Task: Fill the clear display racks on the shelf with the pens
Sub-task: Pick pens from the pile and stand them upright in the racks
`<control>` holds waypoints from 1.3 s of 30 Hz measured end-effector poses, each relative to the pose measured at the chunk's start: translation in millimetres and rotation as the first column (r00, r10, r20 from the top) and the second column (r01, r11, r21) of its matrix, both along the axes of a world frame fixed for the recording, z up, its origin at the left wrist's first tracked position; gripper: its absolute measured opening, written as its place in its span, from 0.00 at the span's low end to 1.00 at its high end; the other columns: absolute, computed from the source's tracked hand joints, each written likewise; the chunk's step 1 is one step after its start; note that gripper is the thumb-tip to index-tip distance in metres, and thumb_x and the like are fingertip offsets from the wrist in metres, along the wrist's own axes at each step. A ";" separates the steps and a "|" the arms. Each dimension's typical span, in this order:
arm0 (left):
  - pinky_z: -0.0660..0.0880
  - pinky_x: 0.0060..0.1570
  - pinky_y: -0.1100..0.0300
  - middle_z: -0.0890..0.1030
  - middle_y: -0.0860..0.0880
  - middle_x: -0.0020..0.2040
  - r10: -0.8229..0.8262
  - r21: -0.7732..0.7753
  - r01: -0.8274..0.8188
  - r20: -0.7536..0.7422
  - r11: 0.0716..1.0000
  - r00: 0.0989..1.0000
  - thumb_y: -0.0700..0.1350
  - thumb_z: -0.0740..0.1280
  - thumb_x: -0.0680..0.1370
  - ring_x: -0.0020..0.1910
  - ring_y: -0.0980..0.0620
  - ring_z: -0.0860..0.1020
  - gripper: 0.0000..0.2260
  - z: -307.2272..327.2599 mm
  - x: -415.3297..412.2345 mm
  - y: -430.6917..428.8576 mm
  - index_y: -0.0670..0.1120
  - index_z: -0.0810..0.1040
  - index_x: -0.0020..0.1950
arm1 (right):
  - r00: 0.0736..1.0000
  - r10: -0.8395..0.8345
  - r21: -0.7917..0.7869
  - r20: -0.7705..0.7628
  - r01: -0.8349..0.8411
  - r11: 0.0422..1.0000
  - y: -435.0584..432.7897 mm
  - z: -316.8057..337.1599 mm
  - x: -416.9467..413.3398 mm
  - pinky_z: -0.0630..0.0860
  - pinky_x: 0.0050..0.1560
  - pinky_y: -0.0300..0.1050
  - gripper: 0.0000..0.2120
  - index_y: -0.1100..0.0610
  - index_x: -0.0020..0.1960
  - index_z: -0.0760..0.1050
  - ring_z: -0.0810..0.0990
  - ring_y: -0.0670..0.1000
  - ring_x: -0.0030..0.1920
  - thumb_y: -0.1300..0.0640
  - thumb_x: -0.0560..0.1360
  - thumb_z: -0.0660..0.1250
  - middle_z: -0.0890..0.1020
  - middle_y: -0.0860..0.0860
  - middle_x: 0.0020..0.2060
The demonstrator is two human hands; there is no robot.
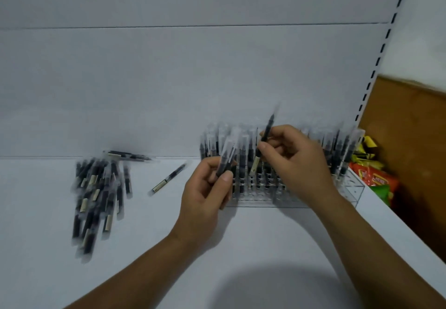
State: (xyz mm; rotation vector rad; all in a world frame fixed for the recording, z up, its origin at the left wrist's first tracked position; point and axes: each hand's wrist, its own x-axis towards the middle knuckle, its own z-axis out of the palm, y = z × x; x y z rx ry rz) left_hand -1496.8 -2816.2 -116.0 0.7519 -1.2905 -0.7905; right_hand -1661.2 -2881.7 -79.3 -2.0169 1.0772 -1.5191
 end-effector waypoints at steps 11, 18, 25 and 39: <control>0.64 0.27 0.66 0.67 0.48 0.30 -0.044 0.035 0.044 -0.001 0.998 0.999 0.41 0.62 0.76 0.28 0.56 0.65 0.04 -9.9 4.3 -1.1 0.43 0.75 0.49 | 0.979 -0.127 0.006 -0.159 0.130 0.991 -0.6 -5.5 2.4 0.79 0.39 0.43 0.06 0.43 0.45 0.75 0.77 0.43 0.33 0.50 0.74 0.72 0.80 0.42 0.34; 0.65 0.27 0.66 0.68 0.49 0.30 -0.070 0.043 0.070 -0.006 0.997 0.998 0.42 0.62 0.76 0.29 0.57 0.67 0.10 -6.5 3.9 0.4 0.56 0.79 0.42 | 0.902 -0.115 0.051 -0.415 0.150 0.987 3.3 -8.0 3.7 0.71 0.36 0.39 0.07 0.44 0.41 0.80 0.76 0.40 0.33 0.43 0.76 0.67 0.79 0.40 0.31; 0.65 0.27 0.66 0.69 0.51 0.30 -0.047 0.062 0.047 -0.001 0.997 0.999 0.41 0.62 0.77 0.29 0.57 0.67 0.05 -7.8 4.1 -0.3 0.49 0.77 0.46 | 0.850 -0.161 0.074 -0.502 0.227 0.971 4.1 -5.5 0.4 0.69 0.36 0.39 0.11 0.46 0.43 0.82 0.75 0.40 0.32 0.40 0.76 0.66 0.77 0.41 0.28; 0.65 0.28 0.65 0.69 0.48 0.30 -0.070 0.068 0.066 0.059 0.996 0.996 0.42 0.61 0.77 0.29 0.55 0.67 0.05 -5.6 -1.1 2.6 0.43 0.76 0.48 | 0.942 0.337 0.294 -0.008 -0.319 0.901 23.3 4.1 13.5 0.66 0.31 0.34 0.06 0.60 0.44 0.81 0.67 0.45 0.29 0.57 0.75 0.70 0.70 0.50 0.28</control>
